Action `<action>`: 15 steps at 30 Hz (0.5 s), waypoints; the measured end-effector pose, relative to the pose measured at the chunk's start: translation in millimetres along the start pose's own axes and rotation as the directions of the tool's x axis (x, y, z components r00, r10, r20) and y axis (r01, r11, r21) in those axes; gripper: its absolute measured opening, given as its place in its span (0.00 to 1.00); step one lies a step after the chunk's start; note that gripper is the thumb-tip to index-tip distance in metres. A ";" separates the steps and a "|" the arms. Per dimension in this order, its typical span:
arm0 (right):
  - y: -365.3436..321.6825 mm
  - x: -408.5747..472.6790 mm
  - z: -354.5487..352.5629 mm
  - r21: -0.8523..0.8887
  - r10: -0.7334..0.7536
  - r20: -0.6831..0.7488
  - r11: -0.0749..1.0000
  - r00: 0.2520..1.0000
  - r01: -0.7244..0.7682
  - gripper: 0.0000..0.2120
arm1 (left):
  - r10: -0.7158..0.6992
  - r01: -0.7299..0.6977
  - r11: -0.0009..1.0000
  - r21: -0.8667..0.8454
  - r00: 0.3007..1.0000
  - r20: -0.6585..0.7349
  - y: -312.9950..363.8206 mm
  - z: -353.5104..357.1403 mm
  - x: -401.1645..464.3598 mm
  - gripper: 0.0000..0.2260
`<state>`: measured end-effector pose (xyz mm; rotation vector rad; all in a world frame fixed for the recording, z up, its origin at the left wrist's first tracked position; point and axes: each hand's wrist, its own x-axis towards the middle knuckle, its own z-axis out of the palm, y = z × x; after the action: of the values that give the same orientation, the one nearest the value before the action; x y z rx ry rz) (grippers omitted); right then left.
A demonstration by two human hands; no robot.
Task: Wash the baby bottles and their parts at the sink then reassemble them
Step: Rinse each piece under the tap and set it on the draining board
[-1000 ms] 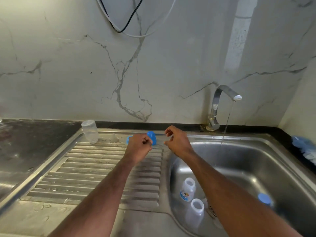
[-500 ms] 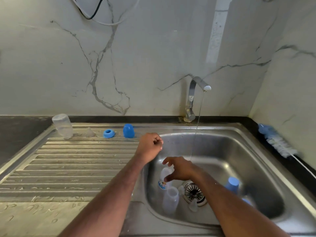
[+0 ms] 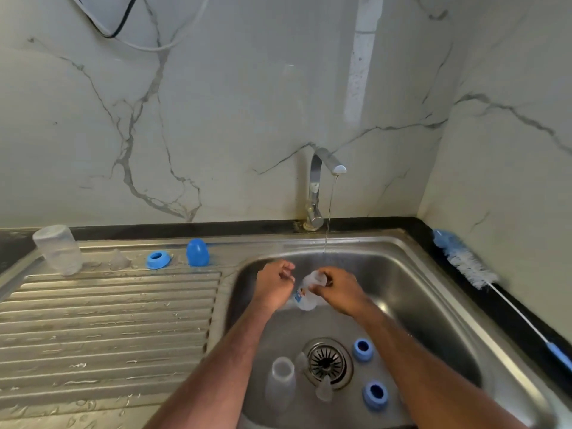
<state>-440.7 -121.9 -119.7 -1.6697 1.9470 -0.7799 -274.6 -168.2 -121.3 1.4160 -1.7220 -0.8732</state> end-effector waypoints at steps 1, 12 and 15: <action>3.0 0.4 -1.5 0.051 0.019 -0.024 0.999 1.000 -0.017 0.20 | -0.020 0.021 1.000 -0.016 0.997 0.073 -0.7 4.5 0.3 0.13; 8.6 11.9 -4.1 0.367 0.056 0.169 0.923 0.984 -0.116 0.21 | 0.062 -0.037 0.992 -0.122 0.976 0.210 -23.3 35.9 14.2 0.17; 16.8 12.2 -6.0 0.231 0.074 0.139 0.967 0.988 -0.105 0.23 | 0.018 0.011 0.996 -0.094 0.955 0.296 -28.1 33.8 17.8 0.26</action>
<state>-458.8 -131.4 -126.5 -1.4430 1.7518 -0.8141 -292.2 -188.6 -160.4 1.2679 -1.8732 -1.1989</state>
